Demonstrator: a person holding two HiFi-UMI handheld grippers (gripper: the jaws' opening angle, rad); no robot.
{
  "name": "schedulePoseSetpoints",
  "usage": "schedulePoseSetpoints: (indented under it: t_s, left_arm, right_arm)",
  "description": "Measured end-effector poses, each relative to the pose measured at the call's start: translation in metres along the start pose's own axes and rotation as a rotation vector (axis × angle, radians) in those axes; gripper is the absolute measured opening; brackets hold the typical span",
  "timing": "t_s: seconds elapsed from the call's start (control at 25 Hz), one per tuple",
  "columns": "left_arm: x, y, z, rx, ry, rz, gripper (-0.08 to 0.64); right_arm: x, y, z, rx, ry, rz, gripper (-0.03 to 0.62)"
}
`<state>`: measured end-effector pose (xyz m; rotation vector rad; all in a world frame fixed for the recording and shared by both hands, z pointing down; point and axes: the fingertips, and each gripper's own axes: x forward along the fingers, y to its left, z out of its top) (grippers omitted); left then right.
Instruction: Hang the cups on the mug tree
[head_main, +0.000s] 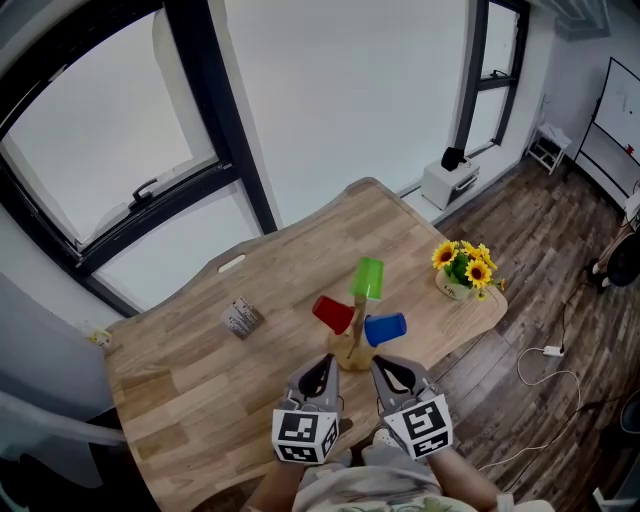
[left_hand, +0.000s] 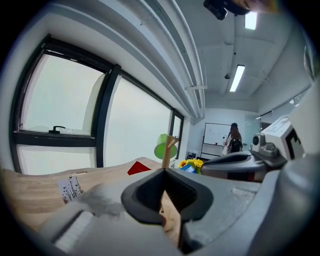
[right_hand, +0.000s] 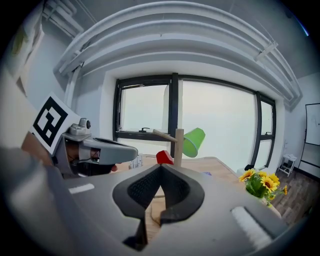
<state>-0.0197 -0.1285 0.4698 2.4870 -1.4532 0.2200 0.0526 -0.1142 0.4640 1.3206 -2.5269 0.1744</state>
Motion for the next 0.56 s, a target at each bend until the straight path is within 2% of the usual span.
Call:
schedulePoseSetpoints:
  t_s: [0.56]
  left_arm:
    - [-0.006, 0.004, -0.007, 0.007, 0.026, 0.004, 0.005]
  right_arm:
    - [0.012, 0.008, 0.001, -0.007, 0.008, 0.038, -0.002]
